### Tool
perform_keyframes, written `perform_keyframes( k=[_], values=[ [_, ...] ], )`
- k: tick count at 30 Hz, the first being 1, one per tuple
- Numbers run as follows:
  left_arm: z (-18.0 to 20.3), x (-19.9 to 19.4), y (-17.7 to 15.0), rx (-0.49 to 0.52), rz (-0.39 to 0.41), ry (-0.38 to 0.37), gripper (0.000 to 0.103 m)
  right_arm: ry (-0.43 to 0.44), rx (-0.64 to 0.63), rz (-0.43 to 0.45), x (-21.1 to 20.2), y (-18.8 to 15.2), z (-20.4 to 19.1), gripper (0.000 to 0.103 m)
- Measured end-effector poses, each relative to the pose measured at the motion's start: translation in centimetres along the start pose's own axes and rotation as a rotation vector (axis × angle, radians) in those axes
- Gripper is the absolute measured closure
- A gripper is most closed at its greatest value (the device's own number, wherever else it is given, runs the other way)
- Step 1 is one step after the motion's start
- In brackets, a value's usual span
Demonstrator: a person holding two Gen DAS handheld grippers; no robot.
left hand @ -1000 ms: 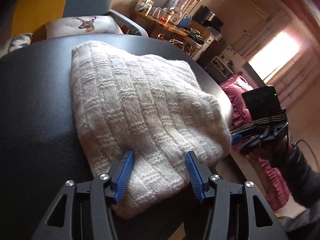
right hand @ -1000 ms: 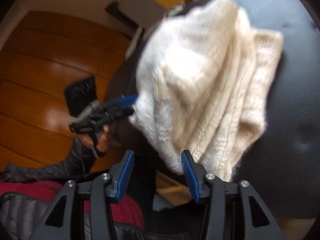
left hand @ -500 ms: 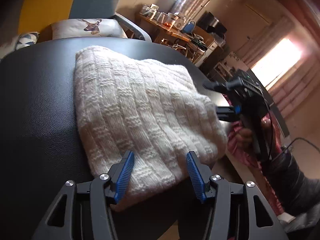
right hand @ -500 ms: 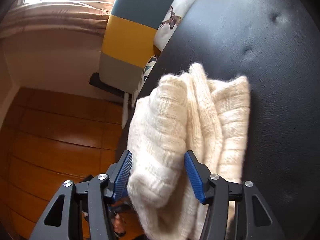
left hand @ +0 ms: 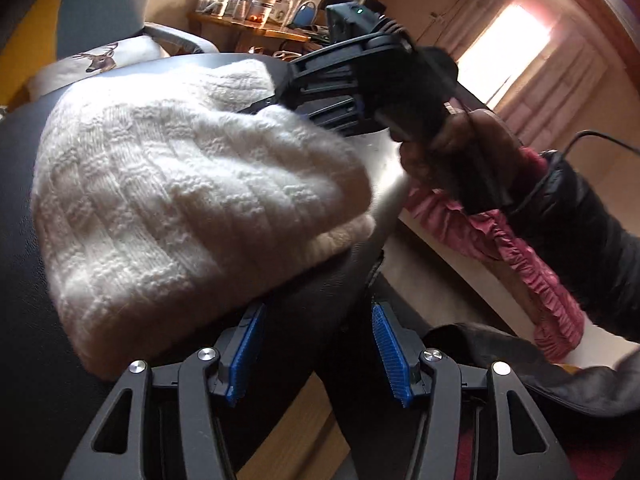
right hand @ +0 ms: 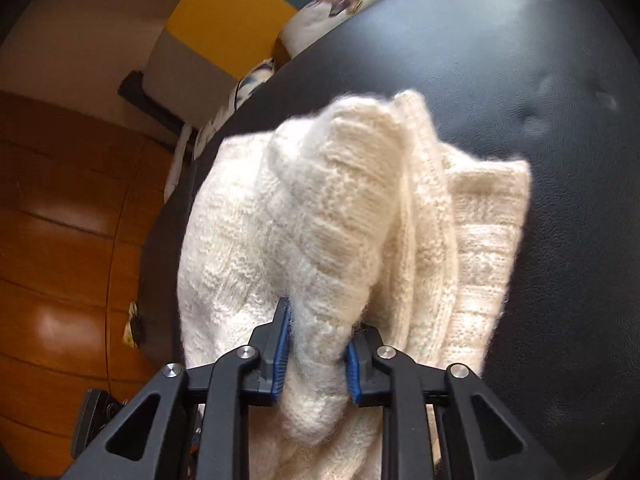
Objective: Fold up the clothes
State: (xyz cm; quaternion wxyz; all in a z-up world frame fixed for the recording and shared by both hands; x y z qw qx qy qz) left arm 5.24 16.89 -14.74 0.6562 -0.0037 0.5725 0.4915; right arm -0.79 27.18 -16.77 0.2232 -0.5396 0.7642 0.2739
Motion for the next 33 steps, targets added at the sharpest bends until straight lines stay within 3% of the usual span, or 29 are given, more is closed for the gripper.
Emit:
perform_keyframes(
  k=[7, 9, 11, 13, 15, 19, 22, 24, 26, 28, 29, 31, 32, 33],
  values=[
    [-1.2, 0.7, 0.1, -0.029, 0.044, 0.068, 0.049, 0.062, -0.035, -0.072, 1.9, 0.2, -0.1, 0.072],
    [-1.2, 0.4, 0.1, 0.001, 0.065, 0.115, 0.049, 0.049, -0.079, -0.083, 2.3, 0.0, -0.6, 0.071],
    [-1.6, 0.3, 0.3, -0.011, 0.081, 0.132, 0.05, -0.019, -0.144, -0.096, 2.6, 0.0, -1.2, 0.075],
    [-2.3, 0.3, 0.5, -0.044, 0.097, 0.134, 0.05, -0.096, -0.184, -0.069, 2.6, 0.1, -2.1, 0.079],
    [-3.1, 0.5, 0.5, -0.075, 0.094, 0.149, 0.05, -0.153, -0.236, -0.04, 2.5, 0.1, -3.4, 0.089],
    [-4.9, 0.8, 0.3, -0.185, 0.057, 0.131, 0.054, -0.193, -0.356, 0.04, 0.3, 0.3, -8.2, 0.091],
    [-5.2, 1.0, 0.3, -0.202, 0.032, 0.124, 0.054, -0.204, -0.417, 0.138, -4.4, 2.4, -10.3, 0.092],
    [-5.1, 1.1, 0.4, -0.198, 0.023, 0.129, 0.054, -0.234, -0.383, 0.142, -6.4, 2.9, -7.7, 0.094],
    [-5.2, 1.2, 0.5, -0.206, 0.016, 0.128, 0.054, -0.25, -0.297, 0.112, -7.6, 1.7, -2.4, 0.099],
    [-5.2, 1.1, 0.3, -0.218, 0.015, 0.119, 0.054, -0.263, -0.203, 0.084, -5.9, 0.4, 2.5, 0.099],
    [-5.2, 1.1, 0.3, -0.224, 0.015, 0.114, 0.054, -0.235, -0.147, 0.082, -5.8, -0.3, 4.4, 0.099],
    [-5.2, 1.0, 0.2, -0.229, 0.009, 0.108, 0.054, -0.037, -0.024, 0.121, -6.1, -1.0, 5.6, 0.096],
    [-5.3, 1.0, 0.2, -0.233, 0.006, 0.105, 0.054, 0.085, 0.033, 0.152, -6.6, -1.1, 5.5, 0.09],
    [-5.4, 1.0, 0.2, -0.24, 0.006, 0.1, 0.054, 0.172, 0.065, 0.173, -7.1, -1.3, 5.3, 0.073]
  ],
)
Point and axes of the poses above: each gripper's, at about its wrist camera, not at the fingertips, and x roughly the way its jaws point, z to its right, y to its top, the point moved 8 cm from there along x, roughly the way its jaws point, and after that the axes turned 5 degrees about y, right-handed, at the moved point
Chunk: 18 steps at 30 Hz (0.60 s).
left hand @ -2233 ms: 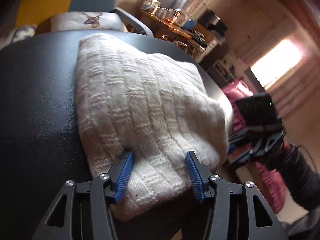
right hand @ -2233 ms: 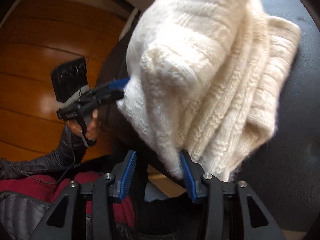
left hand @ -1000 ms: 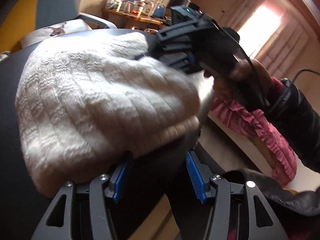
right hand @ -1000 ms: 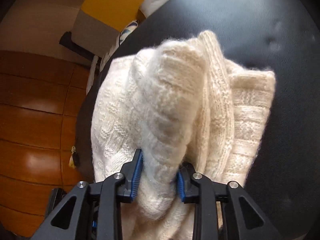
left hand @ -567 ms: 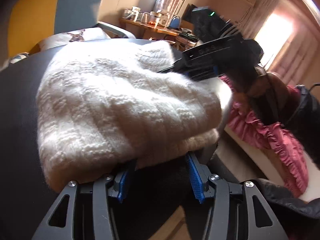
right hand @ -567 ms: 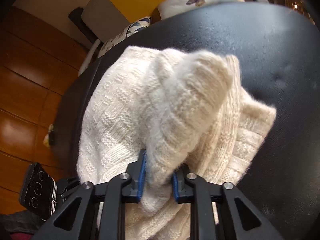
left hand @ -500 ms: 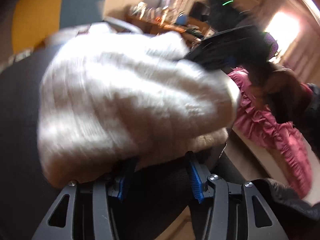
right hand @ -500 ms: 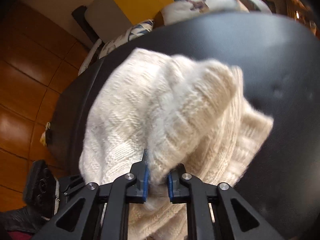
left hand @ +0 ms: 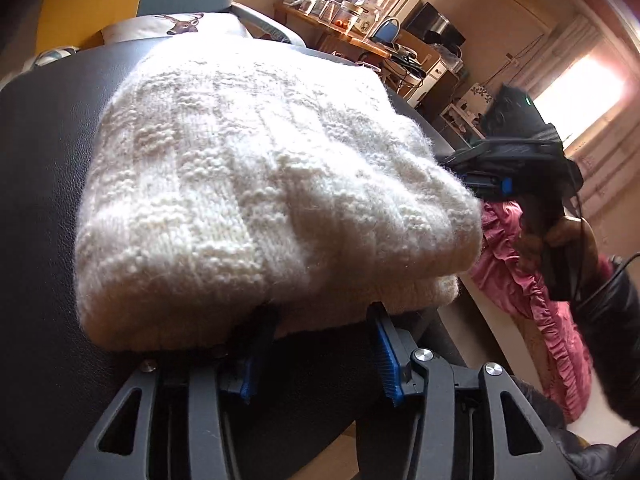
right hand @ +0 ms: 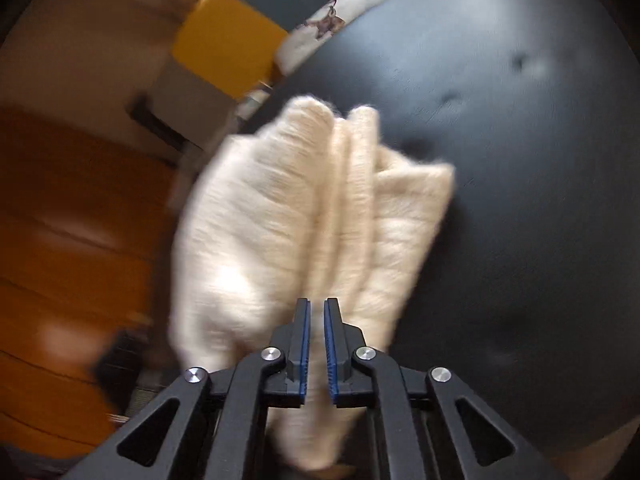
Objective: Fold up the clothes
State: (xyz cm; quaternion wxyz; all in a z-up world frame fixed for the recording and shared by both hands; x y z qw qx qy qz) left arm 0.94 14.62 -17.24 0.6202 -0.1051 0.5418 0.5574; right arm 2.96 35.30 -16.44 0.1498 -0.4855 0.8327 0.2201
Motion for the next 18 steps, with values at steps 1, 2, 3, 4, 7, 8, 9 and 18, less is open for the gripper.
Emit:
perform_keyframes(
  k=[1, 2, 3, 4, 7, 8, 9, 18],
  values=[
    [-0.1, 0.0, 0.1, -0.006, -0.001, -0.004, 0.054, 0.06, 0.018, 0.015, -0.4, -0.2, -0.4, 0.072],
    [-0.4, -0.2, 0.1, -0.01, -0.001, -0.007, 0.054, 0.121, 0.037, 0.029, -0.8, -0.3, -0.7, 0.072],
    [-0.4, -0.2, 0.1, -0.012, -0.003, -0.008, 0.054, 0.176, 0.054, 0.021, -0.8, -0.7, -1.0, 0.072],
    [-0.4, -0.3, 0.1, -0.013, -0.005, -0.009, 0.054, 0.197, 0.067, -0.002, -0.3, -1.3, -1.1, 0.072],
    [-0.3, -0.3, 0.1, -0.011, -0.007, -0.009, 0.054, 0.209, 0.103, -0.059, 1.7, -2.7, -0.6, 0.069],
    [-0.3, -0.3, 0.1, -0.01, -0.008, -0.008, 0.054, 0.224, 0.128, -0.067, 2.4, -2.9, -0.3, 0.069],
    [-0.3, -0.3, 0.1, -0.008, -0.009, -0.007, 0.054, 0.251, 0.15, -0.056, 2.9, -2.8, -0.2, 0.069],
    [0.5, 0.1, -0.3, -0.007, -0.017, -0.009, 0.054, 0.232, 0.143, 0.097, 6.7, 0.7, -0.4, 0.051]
  ],
)
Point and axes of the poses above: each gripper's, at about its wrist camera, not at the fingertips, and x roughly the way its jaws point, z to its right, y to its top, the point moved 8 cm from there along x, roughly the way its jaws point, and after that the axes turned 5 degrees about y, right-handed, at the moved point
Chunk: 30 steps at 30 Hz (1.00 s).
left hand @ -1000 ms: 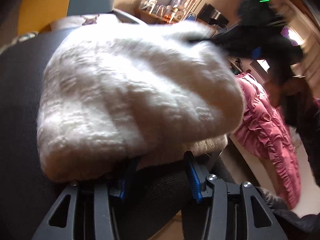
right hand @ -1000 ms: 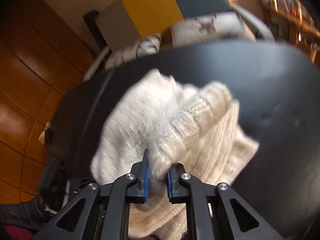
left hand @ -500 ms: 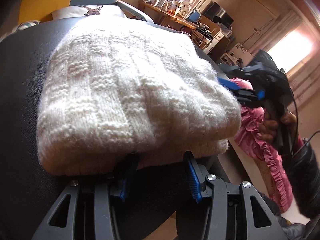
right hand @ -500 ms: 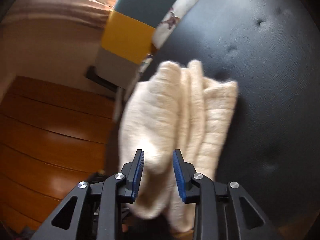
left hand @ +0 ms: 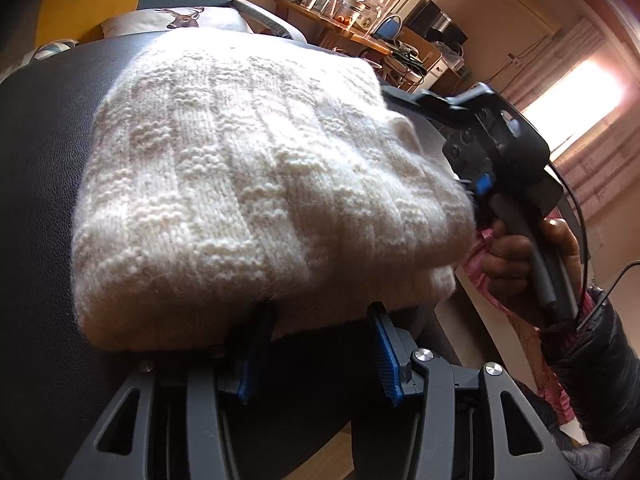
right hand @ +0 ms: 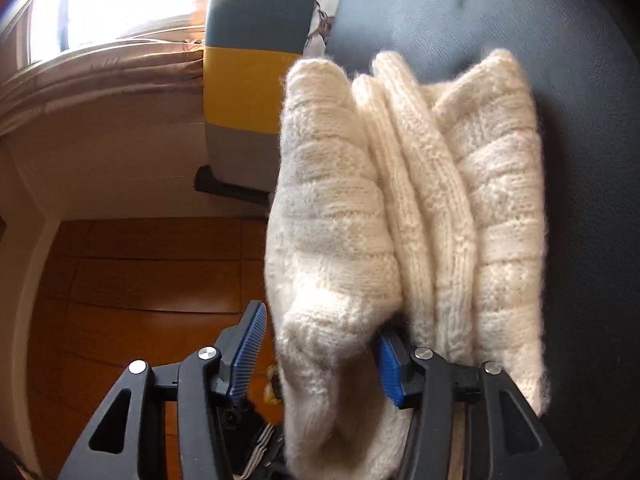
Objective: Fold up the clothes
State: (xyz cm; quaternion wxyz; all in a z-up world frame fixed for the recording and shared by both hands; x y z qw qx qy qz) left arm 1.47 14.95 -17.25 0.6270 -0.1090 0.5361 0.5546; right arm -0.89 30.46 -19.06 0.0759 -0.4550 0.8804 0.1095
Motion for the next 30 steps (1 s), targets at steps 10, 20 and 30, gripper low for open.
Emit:
perform_keyframes(
  k=[10, 20, 30],
  values=[
    [-0.2, -0.1, -0.3, -0.025, -0.003, -0.031, 0.054, -0.001, -0.024, 0.041, 0.7, 0.2, 0.0, 0.051],
    [0.2, 0.4, 0.0, -0.025, -0.005, -0.034, 0.054, -0.04, -0.07, 0.015, 1.9, 0.6, 0.0, 0.075],
    [0.4, 0.4, 0.6, -0.025, -0.05, -0.001, 0.055, -0.324, -0.509, 0.078, -0.4, 1.5, -10.4, 0.095]
  ],
)
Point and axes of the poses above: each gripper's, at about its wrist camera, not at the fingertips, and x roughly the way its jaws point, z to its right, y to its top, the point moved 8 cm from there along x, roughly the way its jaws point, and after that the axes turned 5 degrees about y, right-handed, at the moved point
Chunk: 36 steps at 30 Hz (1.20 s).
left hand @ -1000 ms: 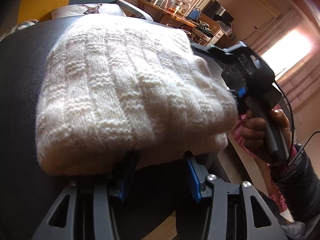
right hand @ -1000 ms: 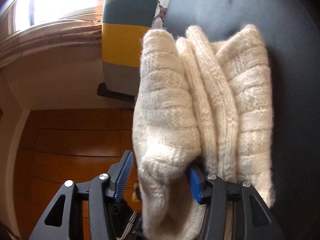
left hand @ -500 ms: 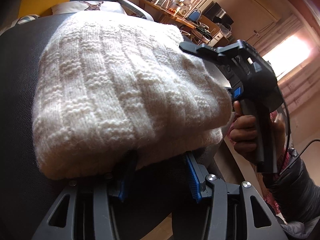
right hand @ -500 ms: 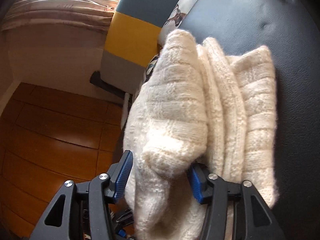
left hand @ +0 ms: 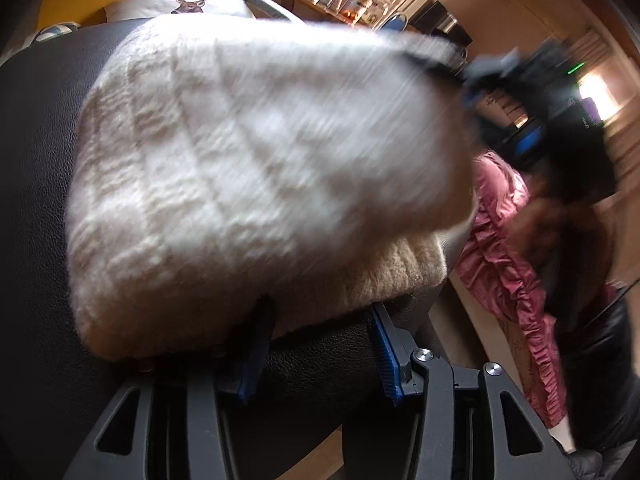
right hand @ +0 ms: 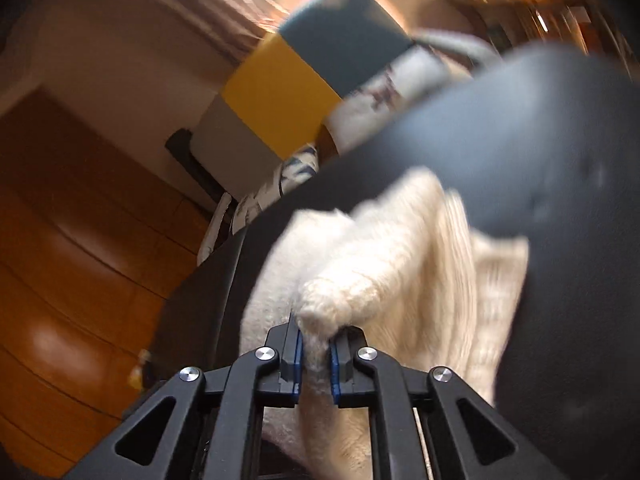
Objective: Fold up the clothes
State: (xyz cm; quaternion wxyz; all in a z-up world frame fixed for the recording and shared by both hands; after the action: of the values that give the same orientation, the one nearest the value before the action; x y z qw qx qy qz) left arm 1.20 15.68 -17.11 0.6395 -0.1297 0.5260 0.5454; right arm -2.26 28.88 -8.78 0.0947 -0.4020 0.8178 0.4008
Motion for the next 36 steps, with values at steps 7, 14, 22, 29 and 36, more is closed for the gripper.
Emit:
perform_keyframes(
  k=[7, 14, 22, 29, 36],
  values=[
    [0.1, -0.3, -0.6, -0.003, -0.023, 0.033, 0.055, -0.112, -0.075, -0.056, -2.6, 0.6, -1.6, 0.095],
    [-0.8, 0.2, -0.5, -0.036, -0.035, 0.027, 0.057, -0.133, 0.149, -0.107, -4.5, -8.4, 2.9, 0.095],
    [-1.1, -0.8, -0.7, -0.08, -0.053, -0.038, 0.057, -0.111, 0.221, -0.122, -3.4, -11.6, 5.0, 0.095],
    [-2.0, -9.1, 1.8, -0.107, 0.135, -0.233, 0.05, -0.183, 0.089, -0.173, -4.5, -11.0, 4.9, 0.095],
    [-0.5, -6.5, 8.2, 0.006, 0.205, -0.115, 0.049, -0.103, 0.025, -0.088, -6.1, -9.5, 4.1, 0.095]
  ],
)
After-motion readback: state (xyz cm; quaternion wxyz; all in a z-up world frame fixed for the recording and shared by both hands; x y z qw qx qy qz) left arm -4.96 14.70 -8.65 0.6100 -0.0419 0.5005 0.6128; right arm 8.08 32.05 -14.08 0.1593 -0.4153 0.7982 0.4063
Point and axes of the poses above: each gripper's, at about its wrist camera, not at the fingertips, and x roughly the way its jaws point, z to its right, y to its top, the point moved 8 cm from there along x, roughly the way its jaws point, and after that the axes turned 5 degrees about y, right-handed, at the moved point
